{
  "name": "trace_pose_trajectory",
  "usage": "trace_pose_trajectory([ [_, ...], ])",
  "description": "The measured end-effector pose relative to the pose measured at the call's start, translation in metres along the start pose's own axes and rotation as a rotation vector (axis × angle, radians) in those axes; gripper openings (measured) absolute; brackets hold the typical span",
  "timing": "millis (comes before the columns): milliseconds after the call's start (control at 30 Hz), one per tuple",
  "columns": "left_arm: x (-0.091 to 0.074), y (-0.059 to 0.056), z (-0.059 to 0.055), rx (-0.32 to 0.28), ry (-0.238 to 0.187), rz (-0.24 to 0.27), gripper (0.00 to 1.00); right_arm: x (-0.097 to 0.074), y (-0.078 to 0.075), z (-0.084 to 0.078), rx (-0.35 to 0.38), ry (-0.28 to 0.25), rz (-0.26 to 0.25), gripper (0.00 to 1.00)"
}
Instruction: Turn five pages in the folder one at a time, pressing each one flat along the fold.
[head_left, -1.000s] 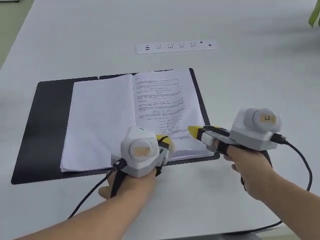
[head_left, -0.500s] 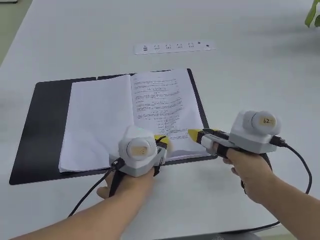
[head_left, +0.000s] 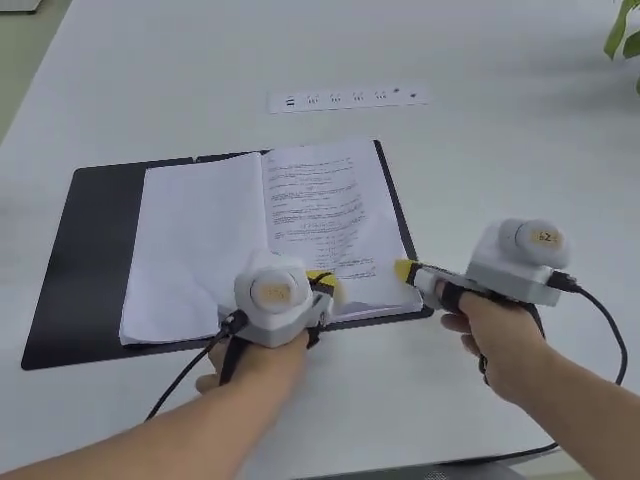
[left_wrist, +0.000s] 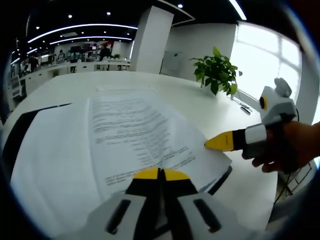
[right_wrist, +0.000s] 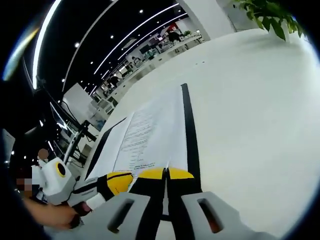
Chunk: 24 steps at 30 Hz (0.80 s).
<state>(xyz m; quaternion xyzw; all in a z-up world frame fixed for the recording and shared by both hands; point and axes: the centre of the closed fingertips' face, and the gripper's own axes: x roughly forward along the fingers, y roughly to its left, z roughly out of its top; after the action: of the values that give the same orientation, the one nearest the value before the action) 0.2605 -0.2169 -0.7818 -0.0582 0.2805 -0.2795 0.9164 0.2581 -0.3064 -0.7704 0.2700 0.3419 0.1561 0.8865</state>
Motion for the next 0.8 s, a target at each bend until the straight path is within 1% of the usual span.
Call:
trace_pose_trajectory([
  [33, -0.001, -0.002, 0.0, -0.029, 0.005, -0.014, 0.01, -0.002, -0.001, 0.001, 0.002, -0.003, -0.006, 0.0],
  [67, -0.002, -0.001, 0.0, -0.05, 0.021, -0.012, 0.01, -0.003, 0.002, 0.002, 0.018, -0.01, -0.003, 0.0],
  [100, -0.005, 0.0, 0.0, -0.053, 0.029, -0.019, 0.01, -0.006, 0.008, 0.003, 0.07, -0.012, 0.017, 0.0],
  [133, -0.007, -0.001, 0.0, -0.069, 0.036, -0.029, 0.03, -0.009, 0.008, 0.005, 0.061, -0.022, 0.008, 0.0],
  [200, -0.013, -0.001, 0.0, -0.058, 0.043, -0.029, 0.07, -0.014, 0.017, 0.007, 0.078, -0.026, 0.024, 0.0],
  [267, -0.021, -0.001, 0.003, -0.063, 0.038, -0.035, 0.14, -0.02, 0.027, 0.011, 0.09, -0.048, 0.037, 0.0],
  [300, -0.025, 0.0, 0.005, -0.061, 0.03, -0.037, 0.17, -0.023, 0.033, 0.013, 0.1, -0.057, 0.054, 0.0],
  [333, -0.031, -0.001, 0.01, -0.069, 0.009, -0.049, 0.18, -0.025, 0.039, 0.015, 0.097, -0.063, 0.064, 0.0],
  [367, -0.036, -0.001, 0.012, -0.059, 0.008, -0.05, 0.18, -0.027, 0.045, 0.017, 0.093, -0.069, 0.073, 0.0],
  [400, -0.04, 0.0, 0.014, -0.054, 0.006, -0.047, 0.19, -0.03, 0.054, 0.021, 0.1, -0.082, 0.094, 0.0],
  [467, -0.051, 0.003, 0.02, -0.065, -0.011, -0.046, 0.23, -0.035, 0.069, 0.027, 0.107, -0.097, 0.128, 0.0],
  [500, -0.056, 0.005, 0.023, -0.06, -0.02, -0.047, 0.24, -0.036, 0.072, 0.028, 0.106, -0.099, 0.132, 0.0],
  [533, -0.064, 0.007, 0.027, -0.044, -0.033, -0.049, 0.24, -0.038, 0.081, 0.031, 0.106, -0.108, 0.148, 0.0],
  [567, -0.069, 0.008, 0.029, -0.039, -0.035, -0.045, 0.25, -0.039, 0.088, 0.033, 0.109, -0.114, 0.165, 0.0],
  [600, -0.077, 0.011, 0.032, -0.029, -0.042, -0.046, 0.26, -0.04, 0.098, 0.035, 0.114, -0.123, 0.189, 0.0],
  [633, -0.083, 0.014, 0.034, -0.019, -0.052, -0.046, 0.27, -0.041, 0.103, 0.036, 0.115, -0.127, 0.197, 0.0],
  [667, -0.09, 0.019, 0.036, -0.012, -0.057, -0.038, 0.28, -0.041, 0.114, 0.037, 0.126, -0.131, 0.224, 0.0],
  [800, -0.115, 0.032, 0.041, 0.006, -0.073, -0.025, 0.31, -0.039, 0.141, 0.033, 0.135, -0.131, 0.273, 0.0],
])
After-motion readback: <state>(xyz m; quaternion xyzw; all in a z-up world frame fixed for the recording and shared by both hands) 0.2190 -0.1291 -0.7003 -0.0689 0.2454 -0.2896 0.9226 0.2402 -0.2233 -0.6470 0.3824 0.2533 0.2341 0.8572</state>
